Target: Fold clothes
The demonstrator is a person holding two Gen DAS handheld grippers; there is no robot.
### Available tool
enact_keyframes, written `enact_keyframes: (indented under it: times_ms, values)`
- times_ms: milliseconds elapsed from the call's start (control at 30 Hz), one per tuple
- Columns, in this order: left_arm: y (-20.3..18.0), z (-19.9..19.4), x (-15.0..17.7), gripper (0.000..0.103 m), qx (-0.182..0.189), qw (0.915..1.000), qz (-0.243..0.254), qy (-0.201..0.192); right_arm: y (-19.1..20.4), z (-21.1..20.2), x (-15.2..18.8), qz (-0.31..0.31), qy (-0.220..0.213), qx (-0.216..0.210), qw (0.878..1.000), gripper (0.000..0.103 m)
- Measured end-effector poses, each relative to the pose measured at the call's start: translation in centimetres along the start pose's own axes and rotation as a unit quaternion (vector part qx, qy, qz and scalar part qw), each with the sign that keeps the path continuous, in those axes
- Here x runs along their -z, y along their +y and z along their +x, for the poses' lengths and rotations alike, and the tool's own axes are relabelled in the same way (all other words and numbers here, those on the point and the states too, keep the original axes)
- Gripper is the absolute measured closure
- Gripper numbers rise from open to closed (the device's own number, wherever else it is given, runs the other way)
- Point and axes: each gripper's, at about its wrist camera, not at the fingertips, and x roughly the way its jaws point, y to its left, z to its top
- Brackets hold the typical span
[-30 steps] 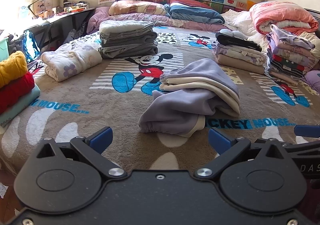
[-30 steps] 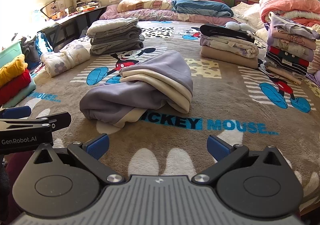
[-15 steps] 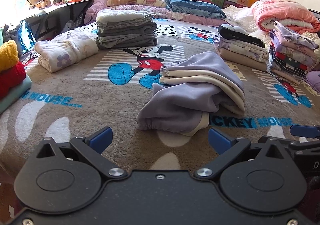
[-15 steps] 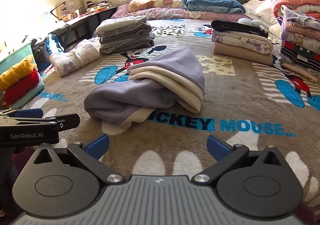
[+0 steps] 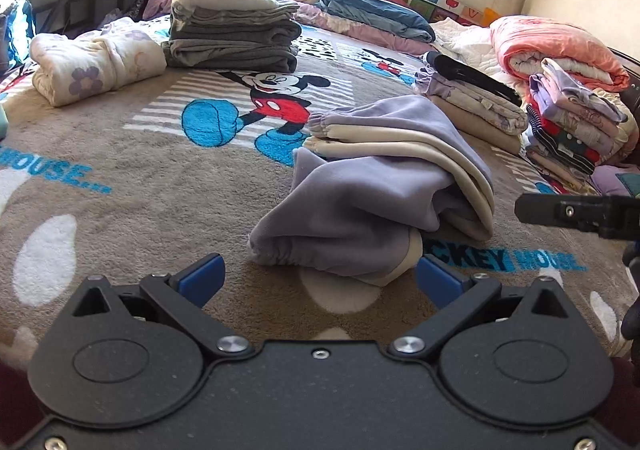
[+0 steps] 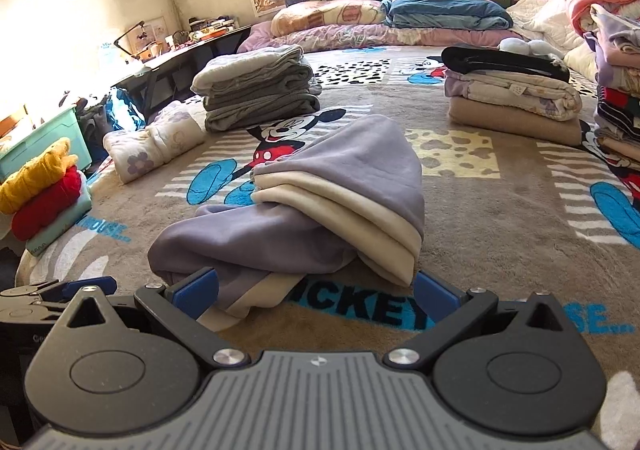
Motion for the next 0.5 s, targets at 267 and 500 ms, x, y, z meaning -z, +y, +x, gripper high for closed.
enact_keyframes:
  times_ms: [267,500]
  values:
    - [1.7,1.6,-0.4,0.001,0.039,0.9984,-0.019,-0.036,2.1,3.9,-4.2,-0.097,-0.014,0.024,0.995,0.000]
    - [3.7,2.9,-0.5,0.002,0.065,0.9954,-0.068,-0.021,5.2,8.7,-6.2,-0.225,0.021,0.018,0.974,0.009]
